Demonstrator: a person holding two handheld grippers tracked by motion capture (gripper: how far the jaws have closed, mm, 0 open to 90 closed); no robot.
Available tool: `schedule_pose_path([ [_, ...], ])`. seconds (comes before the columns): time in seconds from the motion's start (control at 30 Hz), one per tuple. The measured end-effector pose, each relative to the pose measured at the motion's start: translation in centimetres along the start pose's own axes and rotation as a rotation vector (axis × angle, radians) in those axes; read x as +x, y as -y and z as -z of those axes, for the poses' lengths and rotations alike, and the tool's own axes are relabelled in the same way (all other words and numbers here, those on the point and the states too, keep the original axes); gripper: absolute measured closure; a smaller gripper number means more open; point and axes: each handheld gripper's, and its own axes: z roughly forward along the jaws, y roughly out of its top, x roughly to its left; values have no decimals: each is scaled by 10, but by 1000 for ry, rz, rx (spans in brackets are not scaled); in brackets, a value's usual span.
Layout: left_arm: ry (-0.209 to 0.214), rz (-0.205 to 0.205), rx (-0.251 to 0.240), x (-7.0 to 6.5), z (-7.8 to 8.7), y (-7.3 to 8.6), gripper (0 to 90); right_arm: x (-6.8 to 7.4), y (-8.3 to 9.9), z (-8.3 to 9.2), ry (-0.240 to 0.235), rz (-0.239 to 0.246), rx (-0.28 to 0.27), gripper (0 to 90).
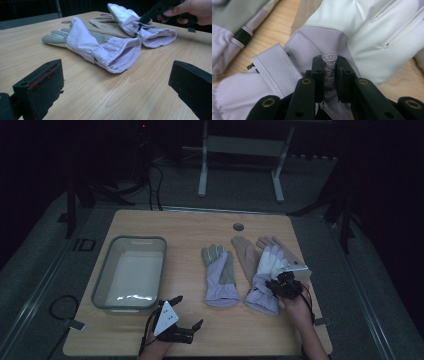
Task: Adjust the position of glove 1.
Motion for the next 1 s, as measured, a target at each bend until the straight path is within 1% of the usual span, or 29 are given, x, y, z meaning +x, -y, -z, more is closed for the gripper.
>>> schedule_pose_path([
  [0.03, -2, 0, -1, 0, 0, 0, 2, -2, -2, 5, -8, -14, -8, 799],
  [0.1, -2, 1, -1, 0, 0, 0, 1, -4, -3, 13, -25, -28, -27, 800],
  [0.13, -2, 1, -1, 0, 0, 0, 1, -4, -5, 17, -33, -24, -31, 801],
  [0.23, -4, -1, 1, 0, 0, 0, 1, -3, -10, 30, -35, -7, -48, 803],
  [0.27, -4, -1, 1, 0, 0, 0, 1, -3, -10, 30, -35, -7, -48, 803],
  [0.3, -4, -1, 2, 0, 0, 0, 1, -3, -15, 39, -25, 6, -63, 804],
  [0.33, -4, 0, 2, 0, 0, 0, 1, -3, -18, 43, -25, 12, -69, 804],
  [0.37, -5, 1, 1, 0, 0, 0, 1, -3, -18, 43, -25, 12, -69, 804],
  [0.4, -5, 2, 0, 0, 0, 0, 1, -2, -25, 51, -32, 20, -87, 804],
  [0.47, -5, 1, 1, 0, 0, 0, 1, -2, -32, 59, -44, 27, -100, 804],
  [0.6, -7, -2, 0, 0, 0, 0, 1, 3, -46, 73, -39, 57, -121, 805],
  [0.63, -7, -1, 0, 0, 0, 0, 1, 4, -50, 75, -36, 65, -120, 804],
  [0.67, -7, -1, 0, 0, 0, 0, 1, 4, -50, 75, -36, 65, -120, 804],
  [0.73, -7, -1, 0, 0, 0, 0, 1, 10, -60, 80, -33, 84, -129, 804],
  [0.77, -7, 1, 0, 0, 0, 0, 1, 10, -60, 80, -33, 84, -129, 804],
  [0.8, -7, 1, -1, 0, 0, 0, 1, 15, -67, 83, -34, 98, -136, 804],
  [0.87, -7, 0, -1, 0, 0, 0, 2, 20, -72, 84, -39, 114, -137, 804],
  [0.9, -8, -1, -2, 0, 0, 0, 2, 20, -72, 84, -39, 114, -137, 804],
  [1.0, -8, 0, -4, 0, 0, 0, 1, 31, -81, 83, -47, 140, -130, 804],
])
